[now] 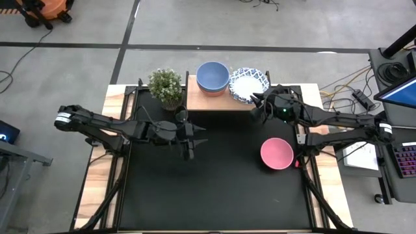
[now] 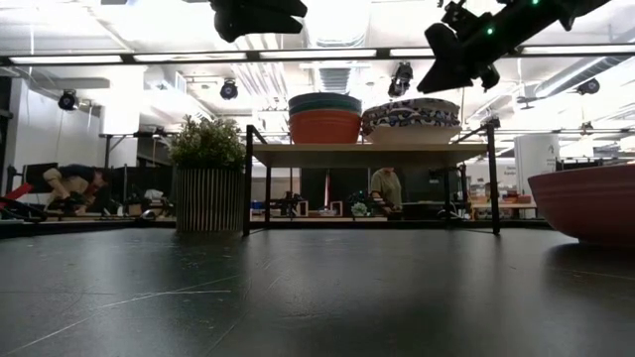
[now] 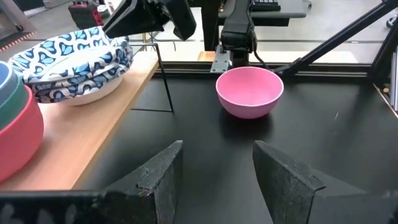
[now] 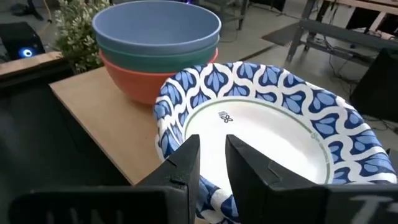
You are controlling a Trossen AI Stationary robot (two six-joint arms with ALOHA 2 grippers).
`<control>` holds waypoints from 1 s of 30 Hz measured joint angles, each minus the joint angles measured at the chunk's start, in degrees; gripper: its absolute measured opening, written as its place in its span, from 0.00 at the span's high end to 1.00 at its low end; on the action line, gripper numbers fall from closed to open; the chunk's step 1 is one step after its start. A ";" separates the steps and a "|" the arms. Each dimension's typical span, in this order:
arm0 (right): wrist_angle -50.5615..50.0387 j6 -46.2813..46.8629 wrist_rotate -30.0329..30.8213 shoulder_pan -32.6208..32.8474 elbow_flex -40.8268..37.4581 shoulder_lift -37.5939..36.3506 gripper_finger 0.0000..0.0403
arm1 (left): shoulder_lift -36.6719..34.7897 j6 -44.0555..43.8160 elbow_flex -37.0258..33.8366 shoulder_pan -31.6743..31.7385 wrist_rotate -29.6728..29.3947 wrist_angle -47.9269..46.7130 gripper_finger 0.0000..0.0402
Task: Place and stack bowls onto a shelf
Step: Stack the white patterned bowl on top of the white patterned bowl on the shelf, then stack the pink bowl on top of the blue bowl on the shelf
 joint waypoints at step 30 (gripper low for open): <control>-60.58 44.63 -33.06 23.04 19.65 15.07 0.83 | 0.18 -1.61 -0.48 -0.39 0.02 -13.90 0.56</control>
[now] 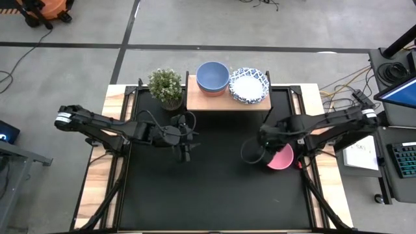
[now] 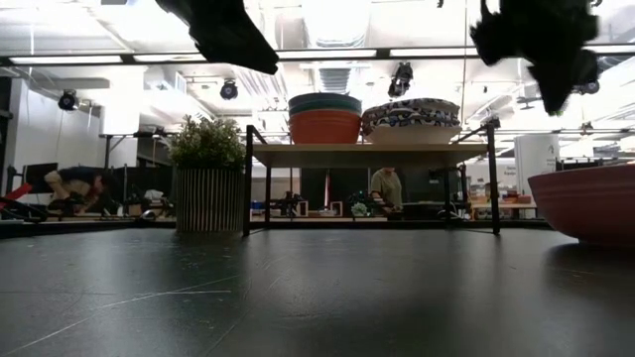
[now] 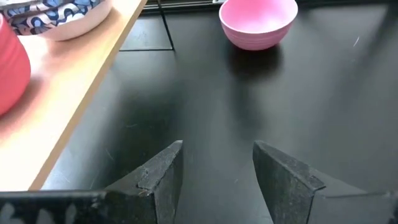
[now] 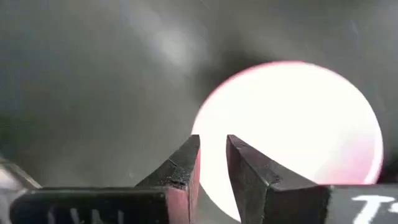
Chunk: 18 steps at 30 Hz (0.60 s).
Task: Place and stack bowls onto a shelf
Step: Stack the pink bowl on top of the blue bowl on the shelf
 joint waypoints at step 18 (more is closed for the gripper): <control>7.03 7.89 -1.05 4.40 -3.41 7.67 0.71 | 0.04 0.30 -0.09 0.00 0.00 -3.41 0.56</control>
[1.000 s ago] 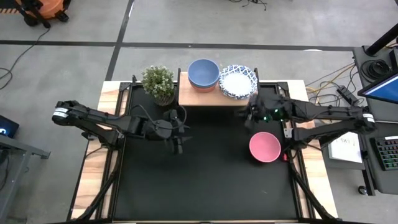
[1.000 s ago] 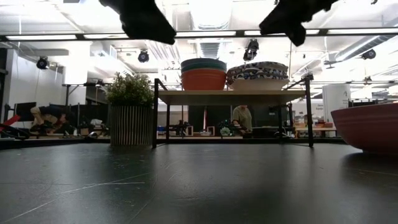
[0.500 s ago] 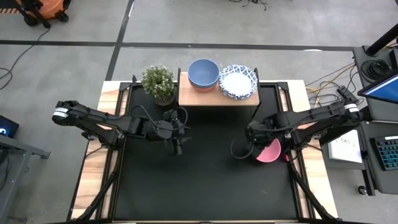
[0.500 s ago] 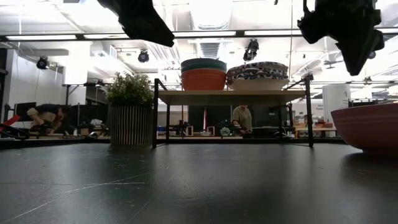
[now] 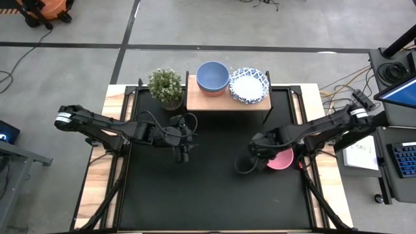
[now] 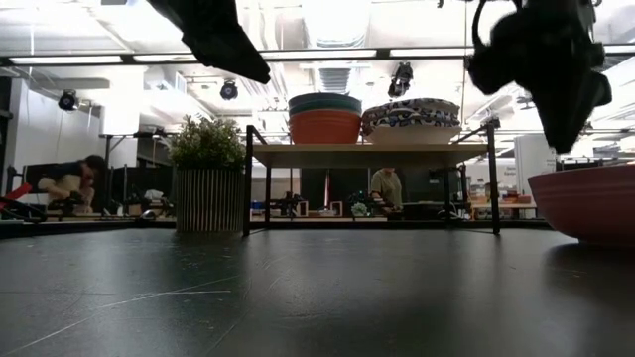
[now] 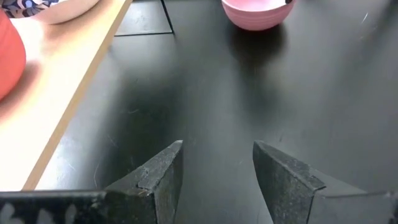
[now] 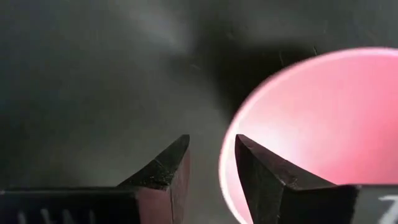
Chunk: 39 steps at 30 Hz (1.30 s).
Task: Place and stack bowls onto a shelf
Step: Stack the pink bowl on top of the blue bowl on the shelf
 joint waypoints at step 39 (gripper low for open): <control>11.90 -25.56 5.87 -0.45 17.48 0.87 0.98 | -4.22 10.10 -0.15 0.06 0.00 0.88 0.56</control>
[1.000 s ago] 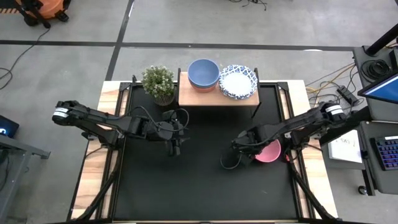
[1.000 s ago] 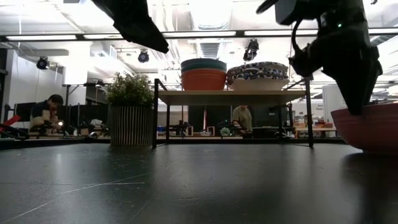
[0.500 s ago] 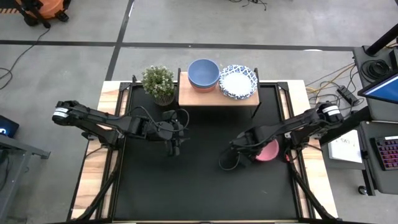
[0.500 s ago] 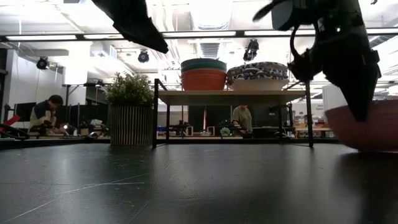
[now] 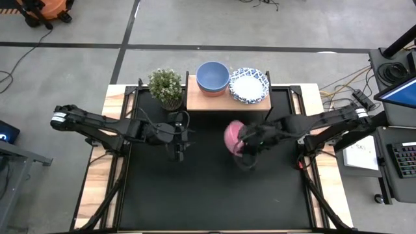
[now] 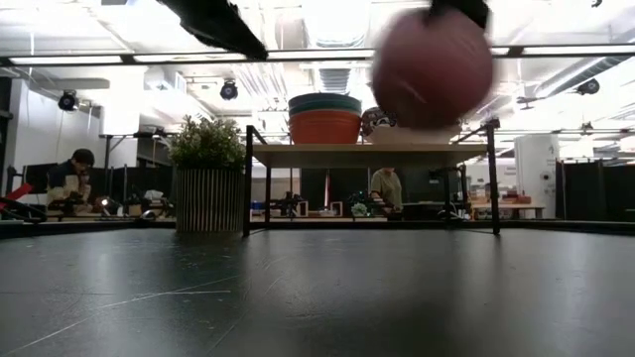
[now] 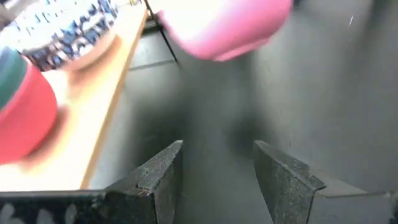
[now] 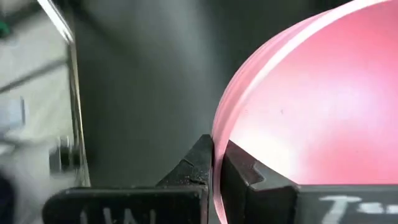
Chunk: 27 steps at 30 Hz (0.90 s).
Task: Place and stack bowls onto a shelf
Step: Stack the pink bowl on top of the blue bowl on the shelf
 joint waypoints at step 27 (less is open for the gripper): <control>13.25 -52.04 5.93 -32.19 17.32 10.06 0.98 | -5.71 6.27 -0.02 12.13 -6.12 9.59 0.56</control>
